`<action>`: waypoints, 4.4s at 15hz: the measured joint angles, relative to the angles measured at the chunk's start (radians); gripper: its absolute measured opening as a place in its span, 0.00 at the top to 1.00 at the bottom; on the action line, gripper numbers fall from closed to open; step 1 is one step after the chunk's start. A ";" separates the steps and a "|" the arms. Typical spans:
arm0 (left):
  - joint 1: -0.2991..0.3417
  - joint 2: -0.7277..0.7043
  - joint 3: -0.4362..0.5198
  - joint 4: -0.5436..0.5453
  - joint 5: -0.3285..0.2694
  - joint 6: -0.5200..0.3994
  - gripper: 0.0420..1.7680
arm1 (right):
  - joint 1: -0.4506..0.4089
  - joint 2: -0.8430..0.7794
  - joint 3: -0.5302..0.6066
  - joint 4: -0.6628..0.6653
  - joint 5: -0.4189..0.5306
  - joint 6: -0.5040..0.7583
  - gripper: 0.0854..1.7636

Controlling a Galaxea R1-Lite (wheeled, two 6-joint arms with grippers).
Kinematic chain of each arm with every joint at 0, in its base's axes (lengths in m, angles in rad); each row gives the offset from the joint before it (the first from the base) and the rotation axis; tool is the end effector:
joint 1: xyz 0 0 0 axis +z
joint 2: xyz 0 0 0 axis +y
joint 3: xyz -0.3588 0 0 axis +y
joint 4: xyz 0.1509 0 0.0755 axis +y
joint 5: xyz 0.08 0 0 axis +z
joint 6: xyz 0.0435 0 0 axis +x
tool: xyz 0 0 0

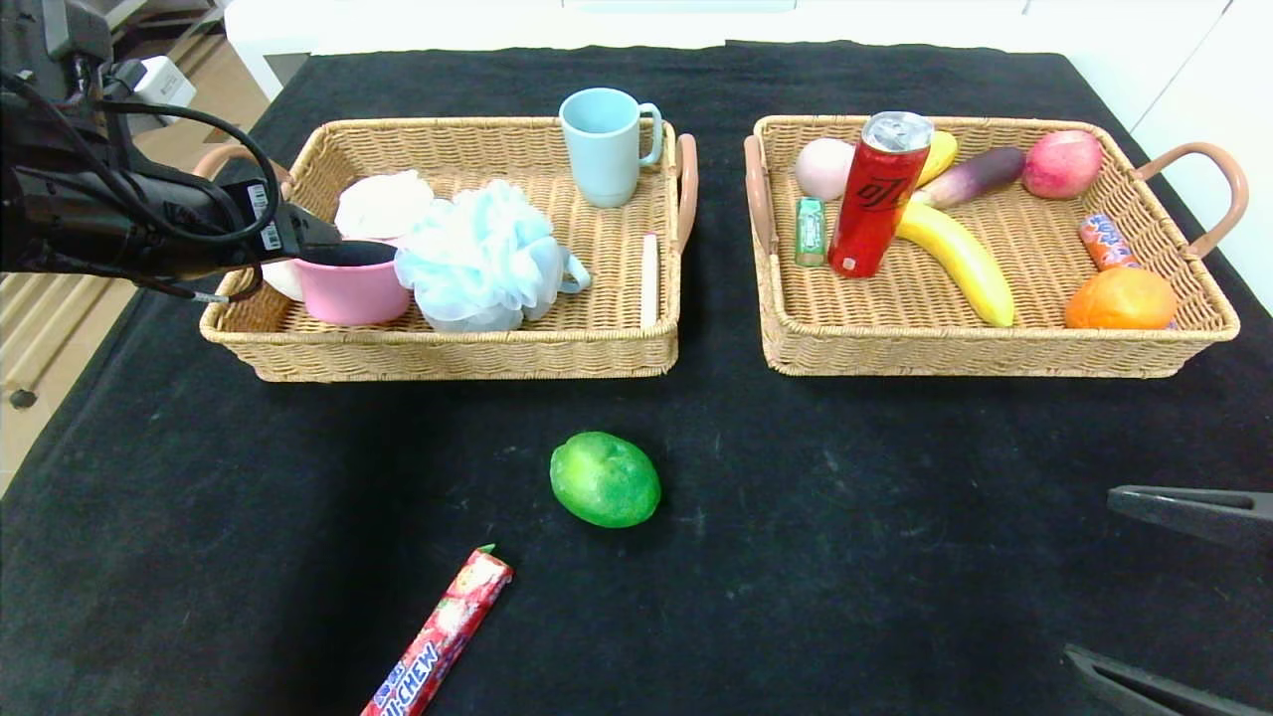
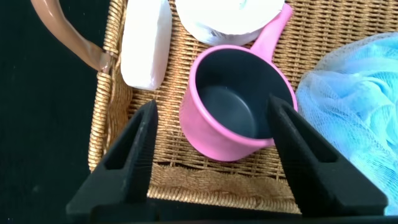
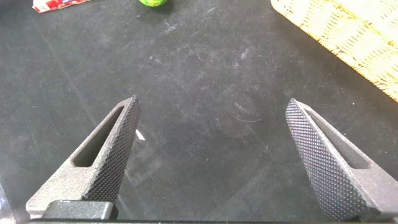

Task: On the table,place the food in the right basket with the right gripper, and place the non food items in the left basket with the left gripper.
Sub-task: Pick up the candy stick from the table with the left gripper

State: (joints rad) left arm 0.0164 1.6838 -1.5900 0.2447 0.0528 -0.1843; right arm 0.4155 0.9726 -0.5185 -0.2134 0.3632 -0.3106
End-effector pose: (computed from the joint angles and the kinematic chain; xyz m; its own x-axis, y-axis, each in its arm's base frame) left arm 0.3141 0.0074 0.3766 0.9409 0.0682 -0.3316 -0.1259 0.9798 -0.1556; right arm 0.0705 0.0480 0.2694 0.6872 0.6915 -0.2228 -0.7265 0.6523 -0.2162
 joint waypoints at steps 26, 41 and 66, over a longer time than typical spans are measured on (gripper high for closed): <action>-0.593 -0.389 0.407 0.172 0.159 -0.007 0.04 | -0.001 0.006 0.010 -0.001 0.000 -0.002 0.03; -0.679 -0.292 0.606 0.343 0.217 -0.041 0.03 | 0.000 0.015 0.009 -0.001 0.000 -0.004 0.03; -0.685 -0.166 0.649 0.330 0.228 -0.055 0.82 | 0.001 0.029 0.018 -0.004 -0.001 -0.010 0.03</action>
State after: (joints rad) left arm -0.6687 1.5179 -0.9415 0.5747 0.2809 -0.2389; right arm 0.4162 1.0019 -0.5002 -0.2172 0.3621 -0.3204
